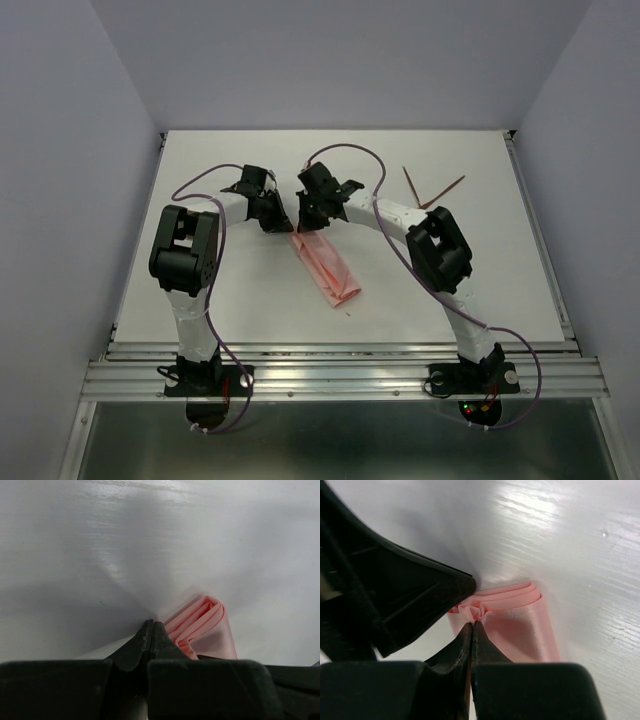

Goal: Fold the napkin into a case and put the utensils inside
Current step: Fold the 2/3-rectangle-folded napkin at the center of the board, then grasp the top corner of the smaller rectangle folded napkin from the folded napkin.

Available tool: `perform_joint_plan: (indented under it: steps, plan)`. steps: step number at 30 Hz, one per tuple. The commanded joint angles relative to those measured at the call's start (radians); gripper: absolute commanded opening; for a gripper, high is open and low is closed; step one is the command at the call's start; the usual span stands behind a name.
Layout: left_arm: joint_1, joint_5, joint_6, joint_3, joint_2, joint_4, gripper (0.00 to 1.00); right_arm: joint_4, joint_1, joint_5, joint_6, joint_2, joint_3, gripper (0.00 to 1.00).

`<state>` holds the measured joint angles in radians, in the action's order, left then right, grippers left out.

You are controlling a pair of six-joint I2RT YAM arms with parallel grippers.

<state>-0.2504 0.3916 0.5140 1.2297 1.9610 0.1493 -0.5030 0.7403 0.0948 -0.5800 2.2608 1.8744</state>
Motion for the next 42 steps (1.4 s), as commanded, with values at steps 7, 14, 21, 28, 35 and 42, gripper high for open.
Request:
perform_joint_plan:
  steps: [7, 14, 21, 28, 35, 42]
  plan:
    - [-0.01, -0.037, -0.031, -0.007, -0.112, 0.026, 0.05, 0.116, 0.004, -0.026, -0.015, -0.004, -0.079, 0.01]
    - [-0.016, -0.132, -0.101, -0.045, -0.247, 0.075, 0.29, 0.191, 0.004, 0.029, 0.015, -0.067, -0.139, 0.01]
    - [-0.098, -0.212, -0.132, -0.13, -0.336, 0.11, 0.37, 0.247, -0.005, 0.112, 0.008, -0.142, -0.228, 0.01]
    - [-0.176, -0.255, -0.144, -0.177, -0.387, 0.111, 0.38, 0.27, -0.024, 0.148, 0.005, -0.172, -0.282, 0.01]
    - [-0.239, -0.319, -0.166, -0.188, -0.393, 0.093, 0.4, 0.3, -0.042, 0.203, 0.002, -0.195, -0.325, 0.01]
    - [-0.302, -0.376, -0.19, -0.188, -0.367, 0.073, 0.43, 0.3, -0.051, 0.227, 0.006, -0.192, -0.321, 0.01]
